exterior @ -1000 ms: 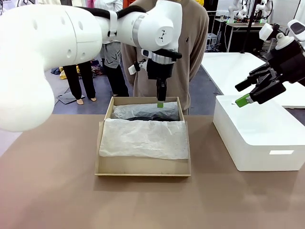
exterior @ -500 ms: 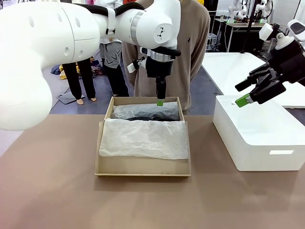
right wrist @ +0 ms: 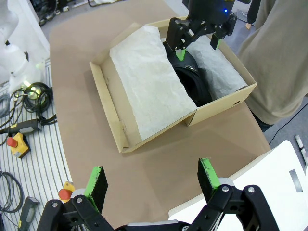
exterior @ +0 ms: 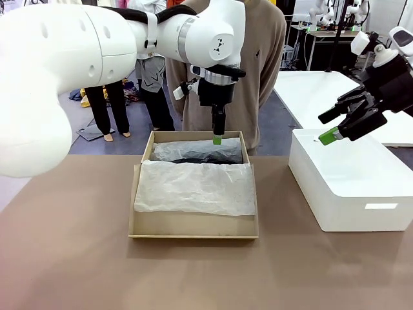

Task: Pack the shoes into the box.
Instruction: Close the Shoes Box.

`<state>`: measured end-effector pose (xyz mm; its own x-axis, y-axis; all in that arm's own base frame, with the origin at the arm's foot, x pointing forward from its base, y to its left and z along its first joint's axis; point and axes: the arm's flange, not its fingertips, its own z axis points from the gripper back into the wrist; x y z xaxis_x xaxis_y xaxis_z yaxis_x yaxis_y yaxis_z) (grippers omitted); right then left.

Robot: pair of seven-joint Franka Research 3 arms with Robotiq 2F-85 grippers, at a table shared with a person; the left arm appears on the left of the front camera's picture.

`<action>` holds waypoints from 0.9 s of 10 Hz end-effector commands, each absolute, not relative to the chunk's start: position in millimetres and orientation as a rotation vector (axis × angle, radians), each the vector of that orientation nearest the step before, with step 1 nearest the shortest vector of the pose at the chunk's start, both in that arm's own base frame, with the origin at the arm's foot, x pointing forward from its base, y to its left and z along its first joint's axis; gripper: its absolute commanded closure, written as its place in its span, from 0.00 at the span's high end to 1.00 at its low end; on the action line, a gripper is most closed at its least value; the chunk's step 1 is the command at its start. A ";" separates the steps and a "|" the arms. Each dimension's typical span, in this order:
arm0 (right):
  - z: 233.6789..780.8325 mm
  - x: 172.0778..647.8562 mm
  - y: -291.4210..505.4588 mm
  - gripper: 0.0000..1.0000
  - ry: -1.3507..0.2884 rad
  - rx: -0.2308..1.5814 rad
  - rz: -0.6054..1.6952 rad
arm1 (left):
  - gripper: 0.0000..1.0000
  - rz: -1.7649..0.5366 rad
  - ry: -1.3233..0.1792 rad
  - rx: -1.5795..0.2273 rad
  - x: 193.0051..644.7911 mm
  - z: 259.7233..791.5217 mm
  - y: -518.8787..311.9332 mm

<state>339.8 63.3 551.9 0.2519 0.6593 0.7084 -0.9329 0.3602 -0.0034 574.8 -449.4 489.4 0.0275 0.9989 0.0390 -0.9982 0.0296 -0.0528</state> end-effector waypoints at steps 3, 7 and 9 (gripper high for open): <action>551.8 343.4 62.6 1.00 -0.717 0.491 1.160 | 1.00 1.542 -0.072 -0.012 574.8 489.4 -449.4; 551.8 343.4 62.6 1.00 -0.717 0.491 1.160 | 1.00 0.991 -0.166 0.056 555.1 523.0 -395.8; 551.8 343.4 62.6 1.00 -0.717 0.491 1.160 | 1.00 0.733 -0.162 0.066 553.5 536.8 -354.9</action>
<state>339.8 63.4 551.8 0.2519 0.6595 0.7082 -0.9330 0.3600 -0.0034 566.5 -385.9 539.2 0.6502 0.7448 0.1504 -0.7542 0.6566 0.0086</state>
